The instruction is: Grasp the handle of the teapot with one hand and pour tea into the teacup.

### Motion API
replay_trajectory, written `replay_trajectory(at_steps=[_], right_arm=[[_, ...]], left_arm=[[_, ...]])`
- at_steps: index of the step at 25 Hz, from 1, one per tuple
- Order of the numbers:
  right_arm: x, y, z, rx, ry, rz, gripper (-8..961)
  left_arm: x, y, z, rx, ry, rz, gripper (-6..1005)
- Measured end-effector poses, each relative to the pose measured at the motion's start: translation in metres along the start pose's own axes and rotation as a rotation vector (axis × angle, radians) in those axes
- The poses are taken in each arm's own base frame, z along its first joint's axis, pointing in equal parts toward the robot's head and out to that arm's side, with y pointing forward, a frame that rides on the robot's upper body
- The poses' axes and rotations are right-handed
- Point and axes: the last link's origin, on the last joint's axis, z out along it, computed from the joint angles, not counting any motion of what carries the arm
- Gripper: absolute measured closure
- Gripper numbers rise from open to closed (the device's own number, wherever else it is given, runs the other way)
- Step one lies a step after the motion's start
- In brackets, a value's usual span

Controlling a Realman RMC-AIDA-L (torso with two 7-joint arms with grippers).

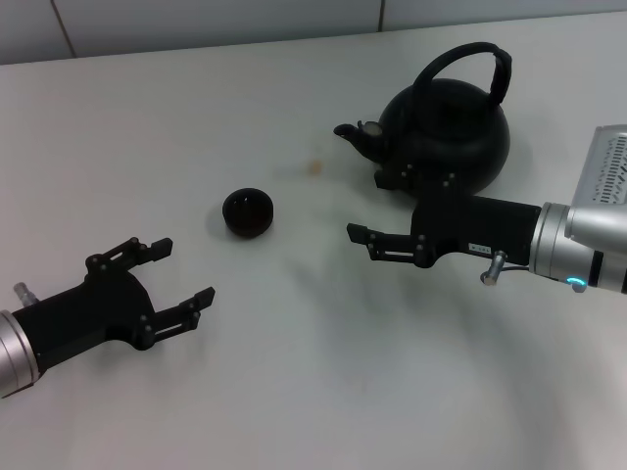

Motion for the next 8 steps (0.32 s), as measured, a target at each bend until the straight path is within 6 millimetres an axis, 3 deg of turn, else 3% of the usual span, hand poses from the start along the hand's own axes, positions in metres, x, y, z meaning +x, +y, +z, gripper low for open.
replay_trajectory(at_steps=[8], right_arm=[[-0.0007,-0.0002,0.0005,-0.002,0.000,0.008,151]], left_arm=[[0.0005,-0.0002,0.0012,0.000,-0.001,0.003,185]])
